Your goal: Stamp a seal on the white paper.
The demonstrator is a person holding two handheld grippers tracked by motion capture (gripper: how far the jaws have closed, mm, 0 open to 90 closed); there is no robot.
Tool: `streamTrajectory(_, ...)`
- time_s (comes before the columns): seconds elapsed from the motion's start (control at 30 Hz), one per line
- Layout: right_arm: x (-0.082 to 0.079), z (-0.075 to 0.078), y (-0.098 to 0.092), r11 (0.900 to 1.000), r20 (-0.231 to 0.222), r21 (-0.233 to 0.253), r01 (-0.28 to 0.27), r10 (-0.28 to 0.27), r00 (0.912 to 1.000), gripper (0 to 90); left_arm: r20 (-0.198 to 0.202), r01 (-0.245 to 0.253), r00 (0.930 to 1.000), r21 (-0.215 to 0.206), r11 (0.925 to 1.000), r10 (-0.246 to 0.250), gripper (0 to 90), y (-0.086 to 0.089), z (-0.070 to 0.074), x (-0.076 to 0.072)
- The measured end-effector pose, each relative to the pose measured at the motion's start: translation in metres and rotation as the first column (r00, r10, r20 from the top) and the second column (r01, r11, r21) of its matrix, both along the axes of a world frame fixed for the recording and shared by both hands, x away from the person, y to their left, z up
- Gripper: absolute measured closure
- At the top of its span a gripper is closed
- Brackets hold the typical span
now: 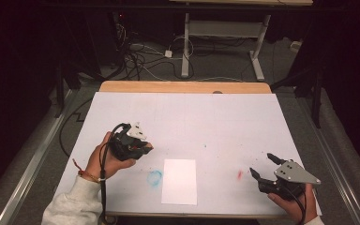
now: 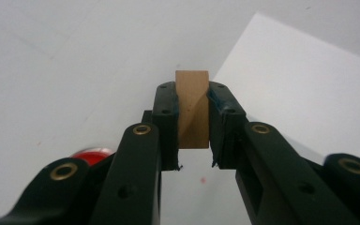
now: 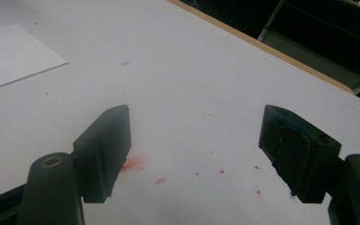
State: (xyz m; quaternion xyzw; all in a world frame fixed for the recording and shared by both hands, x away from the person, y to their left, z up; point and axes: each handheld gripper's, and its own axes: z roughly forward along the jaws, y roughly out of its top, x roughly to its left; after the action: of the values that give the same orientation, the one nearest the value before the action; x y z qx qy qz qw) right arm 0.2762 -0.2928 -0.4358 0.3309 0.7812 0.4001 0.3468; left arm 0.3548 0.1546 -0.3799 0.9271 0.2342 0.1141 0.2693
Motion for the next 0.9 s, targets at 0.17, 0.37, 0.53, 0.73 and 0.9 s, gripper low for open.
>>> streamTrajectory(0.17,0.000,0.000,0.000,1.000,-0.003,0.002,-0.001,0.001,1.0000,26.1,-0.006,0.080,0.9968,0.019,0.9966,-0.080,73.7,-0.025,-0.004,-0.008)
streamTrajectory(0.37,0.000,-0.001,0.000,1.000,-0.006,-0.001,-0.002,0.002,1.0000,26.1,-0.030,0.160,0.9869,0.039,0.9864,-0.159,73.6,-0.049,-0.013,-0.014)
streamTrajectory(0.53,-0.001,0.000,-0.001,1.000,-0.003,-0.005,-0.005,0.005,1.0000,26.1,-0.040,0.199,0.9795,0.056,0.9784,-0.197,73.7,-0.061,-0.023,-0.017)
streamTrajectory(0.73,-0.001,-0.001,0.000,1.000,-0.010,-0.012,0.002,-0.002,0.9999,26.2,-0.060,0.246,0.9684,0.069,0.9668,-0.242,73.7,-0.073,-0.031,-0.021)
streamTrajectory(0.9,-0.001,-0.001,0.000,1.000,-0.009,-0.016,0.003,-0.003,1.0000,26.2,-0.084,0.269,0.9615,0.091,0.9589,-0.262,73.7,-0.081,-0.039,-0.022)
